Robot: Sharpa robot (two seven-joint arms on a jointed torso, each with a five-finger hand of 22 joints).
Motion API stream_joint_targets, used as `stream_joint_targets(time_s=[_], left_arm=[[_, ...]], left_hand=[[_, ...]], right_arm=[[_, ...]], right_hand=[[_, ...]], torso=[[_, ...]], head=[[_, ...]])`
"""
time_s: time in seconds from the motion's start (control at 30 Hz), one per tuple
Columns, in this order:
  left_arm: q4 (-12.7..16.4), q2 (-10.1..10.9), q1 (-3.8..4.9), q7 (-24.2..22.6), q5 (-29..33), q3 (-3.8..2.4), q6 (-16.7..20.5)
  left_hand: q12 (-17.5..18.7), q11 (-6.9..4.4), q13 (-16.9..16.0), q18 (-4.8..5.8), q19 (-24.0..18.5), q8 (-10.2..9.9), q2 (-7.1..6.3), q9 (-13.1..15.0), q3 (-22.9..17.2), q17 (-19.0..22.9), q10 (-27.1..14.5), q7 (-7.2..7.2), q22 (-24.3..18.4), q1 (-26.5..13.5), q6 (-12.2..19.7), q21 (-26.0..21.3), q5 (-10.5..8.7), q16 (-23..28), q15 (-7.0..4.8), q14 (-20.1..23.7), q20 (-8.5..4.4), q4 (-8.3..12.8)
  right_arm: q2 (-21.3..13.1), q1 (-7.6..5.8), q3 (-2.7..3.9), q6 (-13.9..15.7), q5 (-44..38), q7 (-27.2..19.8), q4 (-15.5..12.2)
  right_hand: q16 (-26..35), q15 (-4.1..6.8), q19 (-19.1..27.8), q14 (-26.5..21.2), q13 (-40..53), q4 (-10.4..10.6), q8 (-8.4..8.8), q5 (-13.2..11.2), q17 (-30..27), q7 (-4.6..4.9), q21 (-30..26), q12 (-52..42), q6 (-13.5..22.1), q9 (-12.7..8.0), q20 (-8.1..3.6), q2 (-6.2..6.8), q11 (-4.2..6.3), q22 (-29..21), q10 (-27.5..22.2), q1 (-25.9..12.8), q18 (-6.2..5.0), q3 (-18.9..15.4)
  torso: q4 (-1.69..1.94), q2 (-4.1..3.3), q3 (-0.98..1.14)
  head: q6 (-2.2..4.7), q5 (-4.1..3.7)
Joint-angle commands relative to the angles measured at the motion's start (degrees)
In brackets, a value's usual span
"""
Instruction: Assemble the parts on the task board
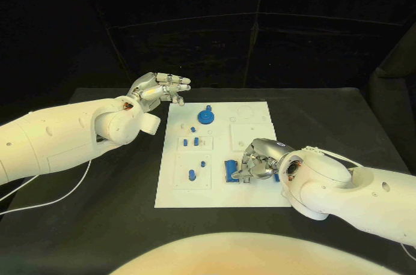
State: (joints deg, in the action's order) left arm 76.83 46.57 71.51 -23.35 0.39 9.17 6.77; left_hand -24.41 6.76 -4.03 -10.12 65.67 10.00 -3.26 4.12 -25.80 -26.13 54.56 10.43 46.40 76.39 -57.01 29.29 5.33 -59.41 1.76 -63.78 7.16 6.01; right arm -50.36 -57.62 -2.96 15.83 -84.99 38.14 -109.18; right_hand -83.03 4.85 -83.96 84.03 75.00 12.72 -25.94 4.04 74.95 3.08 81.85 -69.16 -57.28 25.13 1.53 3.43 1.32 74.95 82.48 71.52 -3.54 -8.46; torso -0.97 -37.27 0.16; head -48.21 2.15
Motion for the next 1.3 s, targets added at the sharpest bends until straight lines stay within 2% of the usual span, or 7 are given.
stream_joint_targets(time_s=[0.03, 0.53, 0.83, 0.97, 1.07, 1.23, 1.3], left_arm=[[-0.1, -0.1, 0.07, -0.1, 0.1, -0.04, -0.8], [-0.2, -0.2, 0.06, 0.0, 0.1, -0.03, -0.9], [-0.2, -0.2, 0.06, 0.2, 0.1, -0.02, -1.0], [-0.2, -0.1, 0.05, 0.2, 0.1, -0.01, -1.1], [-0.1, -0.1, 0.04, 0.2, 0.1, 0.00, -1.1], [-0.1, 0.1, 0.04, 0.1, 0.1, 0.01, -1.0], [-0.1, 0.1, 0.04, 0.0, 0.1, 0.02, -0.9]], left_hand=[[-0.2, -0.05, 0.1, -0.32, -0.5, 0.2, 0.17, -0.1, -0.1, 0.1, -0.5, 0.07, -0.1, -0.5, 0.5, -0.4, 0.23, 0.3, -0.06, 0.4, 0.00, 0.2], [-0.2, -0.05, 0.1, -0.32, -0.5, 0.2, 0.17, -0.1, -0.1, 0.1, -0.5, 0.07, -0.1, -0.5, 0.5, -0.4, 0.23, 0.3, -0.06, 0.4, 0.00, 0.2], [-0.2, -0.05, 0.1, -0.32, -0.5, 0.2, 0.17, -0.1, -0.1, 0.1, -0.5, 0.07, -0.1, -0.5, 0.5, -0.4, 0.23, 0.3, -0.06, 0.4, 0.00, 0.2], [-0.2, -0.05, 0.1, -0.32, -0.5, 0.2, 0.17, -0.1, -0.1, 0.1, -0.5, 0.07, -0.1, -0.5, 0.5, -0.4, 0.23, 0.3, -0.06, 0.4, 0.00, 0.2], [-0.2, -0.05, 0.1, -0.32, -0.5, 0.2, 0.17, -0.1, -0.1, 0.1, -0.5, 0.07, -0.1, -0.5, 0.5, -0.4, 0.23, 0.3, -0.06, 0.4, 0.00, 0.2], [-0.2, -0.05, 0.1, -0.32, -0.5, 0.2, 0.17, -0.1, -0.1, 0.1, -0.5, 0.07, -0.1, -0.5, 0.5, -0.4, 0.23, 0.3, -0.06, 0.4, 0.00, 0.2], [-0.2, -0.05, 0.1, -0.32, -0.5, 0.2, 0.17, -0.1, -0.1, 0.1, -0.5, 0.07, -0.1, -0.5, 0.5, -0.4, 0.23, 0.3, -0.06, 0.4, 0.00, 0.2]], right_arm=[[-0.1, -0.07, 0.02, -1.8, -0.5, -2.0, -0.3], [1.9, -0.06, 0.01, -1.1, -1.2, -1.8, 2.3], [1.2, -0.06, 0.01, 0.9, -0.9, -4.1, 1.9], [-0.2, -0.06, 0.01, 3.3, 1.1, -6.7, 1.0], [-2.8, -0.08, 0.03, 5.1, 4.7, -9.2, -0.2], [-7.7, -1.20, 0.09, 5.5, 9.6, -12.3, -1.0], [-10.0, -1.68, 0.09, 5.3, 10.0, -13.1, -1.1]], right_hand=[[0.0, 0.21, -0.2, 3.3, 0.1, -0.5, 0.08, 0.2, 0.6, -0.05, 0.1, 0.3, 0.1, 0.1, -0.36, -0.14, -0.03, 0.2, 0.0, 0.9, 0.44, -0.1], [-0.2, 0.23, -0.4, 3.4, 0.4, -0.4, -0.01, 0.3, 0.9, -0.11, 0.3, 0.1, -0.2, 0.4, -0.33, -1.72, 0.01, 0.5, 0.2, 1.1, 0.51, -0.4], [-0.2, 0.23, -0.4, 3.4, 0.5, -0.7, 0.16, 2.1, 1.0, -0.05, 0.4, 0.1, -0.1, 0.6, -0.34, -2.74, -0.01, 0.7, 0.3, 1.7, 0.53, -1.1], [0.1, 0.00, -0.2, 3.3, 0.2, -0.5, 1.19, 2.6, 0.6, 0.38, 0.2, 0.8, 1.2, 0.3, -0.21, -2.70, -0.34, 0.4, 0.0, 1.4, 0.47, -1.9], [0.1, -0.36, -0.2, 3.3, 0.1, -0.5, 2.54, 3.3, 0.5, 0.97, 0.1, 1.0, 2.6, -0.2, 0.08, -2.99, -0.81, 0.3, -0.2, 1.8, 0.48, -2.4], [0.1, -1.10, -0.1, 3.3, 0.1, -1.6, 5.66, 6.7, 0.7, 2.03, 0.2, 1.3, 4.2, -1.7, 0.77, -4.48, -1.68, 0.5, -0.4, 3.9, 0.49, -2.5], [0.2, -1.36, -0.1, 3.3, 0.1, -2.2, 6.99, 8.8, 0.6, 2.37, 0.2, 1.5, 4.3, -2.5, 1.04, -5.17, -1.96, 0.5, -0.5, 5.1, 0.48, -2.4]], torso=[[0.02, 0.00, -0.04], [0.07, -0.07, -0.08], [0.06, -0.03, -0.02], [0.08, 0.00, -0.02], [0.05, 0.00, -0.03], [-0.05, 0.07, -0.08], [-0.04, -0.01, -0.07]], head=[[0.02, -0.15], [0.03, -0.27], [0.02, -0.35], [0.06, -0.56], [0.16, -0.68], [0.33, -1.03], [0.46, -1.15]])
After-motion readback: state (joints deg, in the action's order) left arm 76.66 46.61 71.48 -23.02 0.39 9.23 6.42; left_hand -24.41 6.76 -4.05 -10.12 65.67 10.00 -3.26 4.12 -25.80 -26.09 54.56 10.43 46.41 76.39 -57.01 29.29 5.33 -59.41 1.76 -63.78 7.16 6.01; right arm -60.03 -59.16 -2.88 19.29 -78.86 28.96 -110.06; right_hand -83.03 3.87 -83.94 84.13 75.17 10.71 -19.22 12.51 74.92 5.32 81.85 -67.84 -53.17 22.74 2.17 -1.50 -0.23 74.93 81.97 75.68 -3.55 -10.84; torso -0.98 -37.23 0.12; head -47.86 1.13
